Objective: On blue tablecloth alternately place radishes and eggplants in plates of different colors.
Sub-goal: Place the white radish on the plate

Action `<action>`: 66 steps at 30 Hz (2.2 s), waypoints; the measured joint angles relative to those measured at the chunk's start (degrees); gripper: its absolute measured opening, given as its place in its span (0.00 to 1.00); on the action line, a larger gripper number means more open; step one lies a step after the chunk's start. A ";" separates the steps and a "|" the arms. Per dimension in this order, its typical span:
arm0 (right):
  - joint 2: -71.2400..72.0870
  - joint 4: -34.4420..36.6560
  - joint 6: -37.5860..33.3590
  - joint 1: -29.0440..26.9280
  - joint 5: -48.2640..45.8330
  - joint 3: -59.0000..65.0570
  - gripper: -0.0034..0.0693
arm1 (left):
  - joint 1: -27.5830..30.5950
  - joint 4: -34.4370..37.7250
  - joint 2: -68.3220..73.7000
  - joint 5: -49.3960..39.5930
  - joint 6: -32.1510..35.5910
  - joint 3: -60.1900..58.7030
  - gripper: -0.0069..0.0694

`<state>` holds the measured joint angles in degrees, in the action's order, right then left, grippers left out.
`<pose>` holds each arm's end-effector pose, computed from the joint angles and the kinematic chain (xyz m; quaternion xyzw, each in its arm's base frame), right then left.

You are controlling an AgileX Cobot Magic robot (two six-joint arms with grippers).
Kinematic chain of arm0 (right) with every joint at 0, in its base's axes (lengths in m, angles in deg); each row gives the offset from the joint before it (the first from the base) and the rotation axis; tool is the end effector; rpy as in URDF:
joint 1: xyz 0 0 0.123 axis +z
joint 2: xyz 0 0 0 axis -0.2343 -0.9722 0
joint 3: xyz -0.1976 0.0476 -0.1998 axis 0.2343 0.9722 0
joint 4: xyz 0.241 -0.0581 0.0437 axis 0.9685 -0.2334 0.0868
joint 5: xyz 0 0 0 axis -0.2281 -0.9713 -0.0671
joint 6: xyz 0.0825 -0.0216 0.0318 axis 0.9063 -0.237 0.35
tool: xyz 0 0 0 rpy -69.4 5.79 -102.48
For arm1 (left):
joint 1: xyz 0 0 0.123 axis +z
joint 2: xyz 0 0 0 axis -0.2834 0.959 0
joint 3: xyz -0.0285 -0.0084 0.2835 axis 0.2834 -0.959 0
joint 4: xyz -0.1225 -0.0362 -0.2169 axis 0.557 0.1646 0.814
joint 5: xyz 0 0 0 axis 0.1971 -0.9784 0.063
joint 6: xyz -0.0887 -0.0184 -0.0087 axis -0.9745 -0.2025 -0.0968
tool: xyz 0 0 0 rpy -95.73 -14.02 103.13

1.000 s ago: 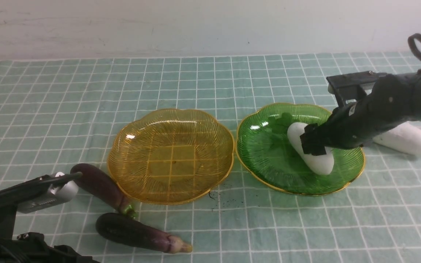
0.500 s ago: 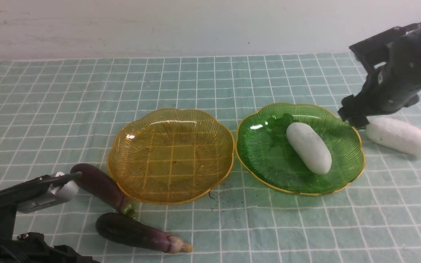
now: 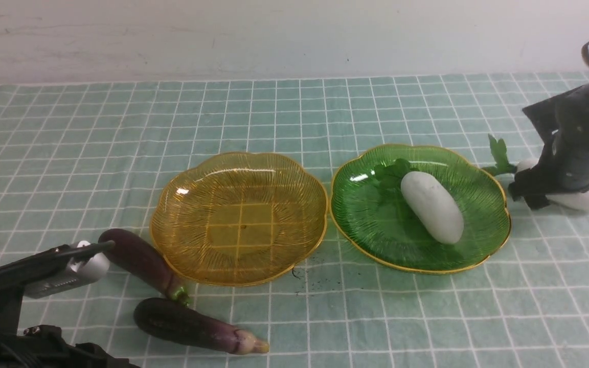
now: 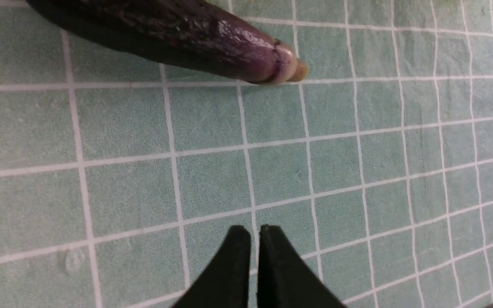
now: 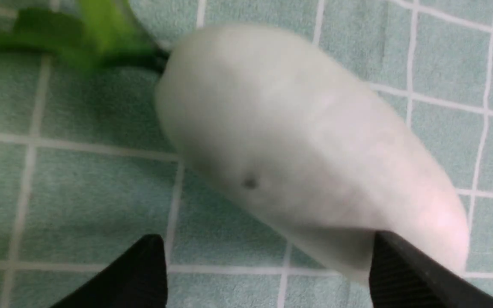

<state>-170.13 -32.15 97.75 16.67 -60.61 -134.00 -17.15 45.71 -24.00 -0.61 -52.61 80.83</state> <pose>0.4187 -0.0078 0.1620 -0.0940 0.9698 -0.1781 0.1374 0.1354 -0.0458 0.2310 -0.0048 0.9432 -0.2606 0.2062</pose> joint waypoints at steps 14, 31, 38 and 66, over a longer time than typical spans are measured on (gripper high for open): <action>-2.77 -8.94 0.18 0.00 -1.56 -1.91 0.83 | 0.00 0.00 0.00 0.00 0.00 0.00 0.11; -2.93 -2.45 1.53 -0.07 -16.22 -21.39 0.62 | 0.00 0.00 0.00 0.00 0.07 0.00 0.11; -3.03 8.89 10.36 -4.68 -18.39 -27.21 0.08 | 0.00 0.00 0.00 0.00 0.14 0.00 0.11; -7.06 36.50 39.92 -14.13 -21.70 -27.32 0.77 | 0.00 0.00 0.00 1.92 0.45 0.00 0.11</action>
<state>-177.19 4.36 137.67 2.54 -82.31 -161.32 -17.15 45.71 -24.00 1.31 -52.16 80.83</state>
